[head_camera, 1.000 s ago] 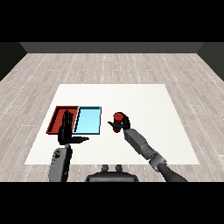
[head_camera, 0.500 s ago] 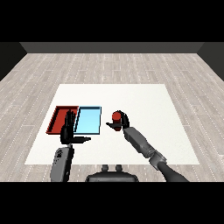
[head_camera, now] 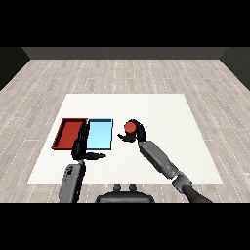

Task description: Pick the red can and put it in the red box

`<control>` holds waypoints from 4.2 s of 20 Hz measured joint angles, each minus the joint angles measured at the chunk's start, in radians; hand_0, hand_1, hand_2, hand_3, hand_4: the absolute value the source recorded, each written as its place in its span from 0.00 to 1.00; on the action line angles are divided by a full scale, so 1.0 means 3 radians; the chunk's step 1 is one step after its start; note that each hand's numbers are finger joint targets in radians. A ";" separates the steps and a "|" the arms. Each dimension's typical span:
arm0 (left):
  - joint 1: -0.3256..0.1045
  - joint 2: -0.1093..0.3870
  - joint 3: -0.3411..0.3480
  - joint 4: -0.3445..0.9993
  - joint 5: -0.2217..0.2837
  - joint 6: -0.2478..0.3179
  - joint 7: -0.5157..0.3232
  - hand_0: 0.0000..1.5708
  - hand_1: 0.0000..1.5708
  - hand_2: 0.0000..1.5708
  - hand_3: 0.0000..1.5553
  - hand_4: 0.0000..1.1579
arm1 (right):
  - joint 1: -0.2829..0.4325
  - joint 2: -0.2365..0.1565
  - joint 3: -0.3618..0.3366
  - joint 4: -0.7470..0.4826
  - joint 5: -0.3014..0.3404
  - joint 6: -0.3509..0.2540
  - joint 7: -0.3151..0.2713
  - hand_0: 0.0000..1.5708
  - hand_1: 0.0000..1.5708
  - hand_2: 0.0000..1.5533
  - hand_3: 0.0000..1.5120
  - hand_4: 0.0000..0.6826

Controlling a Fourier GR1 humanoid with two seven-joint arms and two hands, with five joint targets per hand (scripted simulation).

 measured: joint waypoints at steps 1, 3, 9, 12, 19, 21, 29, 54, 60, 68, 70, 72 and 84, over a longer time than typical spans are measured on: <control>-0.0013 0.0014 0.0013 0.0041 0.0022 -0.0033 -0.0014 0.00 0.00 0.00 0.00 0.00 | 0.0047 -0.0034 0.0002 -0.0126 0.0054 -0.0010 0.0051 0.93 0.93 0.92 0.92 0.96; -0.0040 -0.0014 -0.0097 0.0030 -0.0015 0.0038 0.0069 0.00 0.00 0.00 0.00 0.00 | 0.0130 -0.0101 -0.0012 -0.0384 0.0122 -0.0039 0.0131 0.92 0.92 0.92 0.92 0.95; -0.0054 -0.0050 -0.0339 0.0024 -0.0040 0.0166 0.0228 0.00 0.00 0.00 0.00 0.00 | 0.0407 -0.0157 -0.0073 -0.1041 0.0432 -0.0124 0.0434 0.92 0.92 0.92 0.92 0.96; -0.0022 -0.0056 -0.0517 -0.0043 -0.0053 0.0296 0.0323 0.00 0.00 0.00 0.00 0.00 | 0.0511 -0.0149 -0.0075 -0.1334 0.0607 -0.0190 0.0629 0.92 0.92 0.92 0.92 0.96; -0.0360 -0.0060 -0.0822 0.0307 0.0074 0.0559 0.0411 0.00 0.00 0.00 0.00 0.00 | 0.0757 0.0063 -0.0185 -0.1459 0.0838 -0.0126 0.0597 0.93 0.93 0.93 0.92 0.97; -0.0406 -0.0061 -0.0921 0.0394 0.0102 0.0663 0.0405 0.00 0.00 0.00 0.00 0.00 | 0.0762 0.0121 -0.0220 -0.1479 0.0908 -0.0095 0.0640 0.93 0.93 0.93 0.92 0.97; -0.0558 -0.0061 -0.1133 0.0749 0.0311 0.0805 0.0336 0.00 0.00 0.00 0.00 0.00 | 0.0774 0.0247 -0.0343 -0.1507 0.1102 0.0017 0.0731 0.93 0.93 0.93 0.91 0.94; -0.1101 -0.0030 -0.1532 0.1679 0.1009 0.0999 -0.0179 0.00 0.00 0.00 0.00 0.00 | 0.0609 0.0261 0.0181 -0.1547 0.0781 -0.0344 0.0687 0.94 0.94 0.94 0.91 0.91; -0.1077 -0.0003 -0.1524 0.1590 0.0924 0.1081 -0.0099 0.00 0.00 0.00 0.00 0.37 | 0.0503 0.0255 0.0250 -0.1364 0.0621 -0.0331 0.0568 0.93 0.93 0.93 0.90 0.92; -0.1095 -0.0024 -0.1564 0.1534 0.0915 0.1748 0.0164 0.97 0.97 0.94 0.88 0.75 | 0.0398 0.0254 0.0287 -0.1312 0.0586 -0.0354 0.0593 0.97 0.97 0.94 0.92 0.91; -0.1097 -0.0004 -0.1567 0.1544 0.0888 0.1802 0.0234 0.97 0.97 0.95 0.90 0.74 | 0.0337 0.0237 0.0379 -0.1290 0.0517 -0.0449 0.0567 0.99 0.99 0.94 0.91 0.89; -0.1106 0.0001 -0.1586 0.1533 0.0847 0.1924 0.0274 0.99 0.99 0.96 0.91 0.84 | 0.0351 0.0233 0.0374 -0.1256 0.0486 -0.0422 0.0493 0.95 0.95 0.94 0.91 0.89; -0.1115 -0.0019 -0.1530 0.1486 0.0752 0.2173 0.0091 1.00 1.00 0.97 0.94 0.97 | 0.0388 0.0237 0.0362 -0.1428 0.0423 -0.0445 0.0563 0.00 0.00 0.00 0.00 0.00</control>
